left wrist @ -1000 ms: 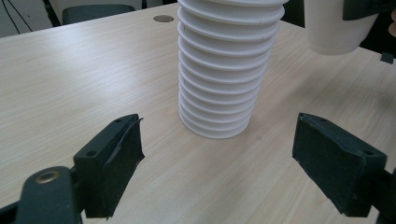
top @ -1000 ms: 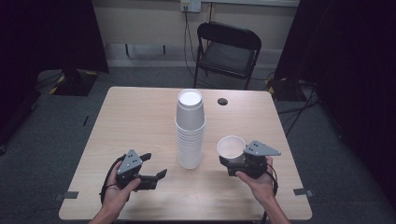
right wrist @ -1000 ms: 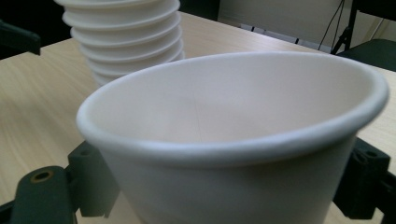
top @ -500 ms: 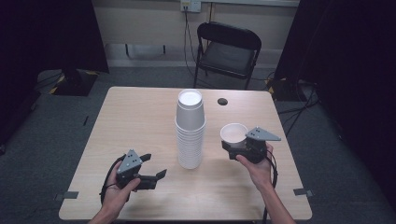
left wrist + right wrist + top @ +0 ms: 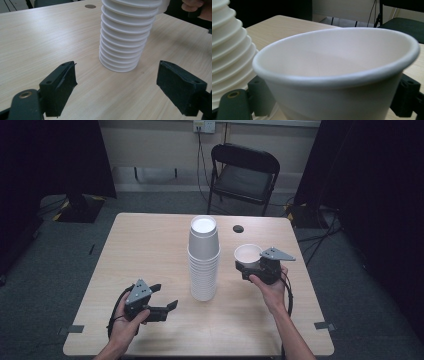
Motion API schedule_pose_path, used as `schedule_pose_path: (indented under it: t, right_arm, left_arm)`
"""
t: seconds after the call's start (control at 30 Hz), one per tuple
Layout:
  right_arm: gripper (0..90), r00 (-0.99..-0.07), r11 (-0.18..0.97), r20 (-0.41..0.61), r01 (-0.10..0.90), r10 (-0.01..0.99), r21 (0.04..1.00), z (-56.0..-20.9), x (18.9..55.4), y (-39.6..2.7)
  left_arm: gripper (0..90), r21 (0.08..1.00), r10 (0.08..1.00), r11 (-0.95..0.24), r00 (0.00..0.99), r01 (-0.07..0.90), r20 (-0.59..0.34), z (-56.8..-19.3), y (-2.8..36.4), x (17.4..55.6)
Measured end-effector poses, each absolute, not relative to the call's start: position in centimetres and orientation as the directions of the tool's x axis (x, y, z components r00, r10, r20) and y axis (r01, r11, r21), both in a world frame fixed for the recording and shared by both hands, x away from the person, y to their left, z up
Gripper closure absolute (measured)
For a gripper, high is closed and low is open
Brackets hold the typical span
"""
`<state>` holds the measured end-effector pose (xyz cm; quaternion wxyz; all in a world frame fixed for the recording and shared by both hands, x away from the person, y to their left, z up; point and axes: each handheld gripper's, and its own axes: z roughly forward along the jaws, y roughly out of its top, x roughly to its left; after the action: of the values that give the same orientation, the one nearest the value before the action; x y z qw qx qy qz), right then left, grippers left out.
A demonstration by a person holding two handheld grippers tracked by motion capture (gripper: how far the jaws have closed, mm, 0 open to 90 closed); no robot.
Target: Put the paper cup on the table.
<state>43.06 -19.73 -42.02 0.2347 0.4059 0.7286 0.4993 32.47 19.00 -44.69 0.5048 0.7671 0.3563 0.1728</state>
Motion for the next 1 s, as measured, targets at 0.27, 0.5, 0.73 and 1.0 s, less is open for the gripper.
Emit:
schedule_pose_path:
  t: [0.27,0.5,0.73,1.0]
  right_arm:
    - [13.4,-0.531,0.144,0.100,0.400,0.841,0.905,-44.0,45.4,-19.1]
    - [13.3,-0.518,0.146,0.106,0.423,0.849,0.894,-45.4,46.5,-18.4]
    - [13.3,-0.507,0.136,0.115,0.432,0.854,0.892,-46.2,47.1,-17.8]
    - [13.3,-0.507,0.142,0.117,0.444,0.854,0.885,-47.4,47.7,-16.6]
  left_arm:
    - [15.7,0.895,0.726,-0.234,0.681,0.379,-0.099,-44.8,18.7,32.9]
    - [15.7,0.892,0.727,-0.236,0.679,0.386,-0.102,-44.9,18.7,32.9]
    - [15.7,0.891,0.729,-0.236,0.677,0.387,-0.100,-45.0,18.9,32.8]
    - [15.8,0.891,0.735,-0.236,0.671,0.388,-0.097,-45.1,19.2,32.6]
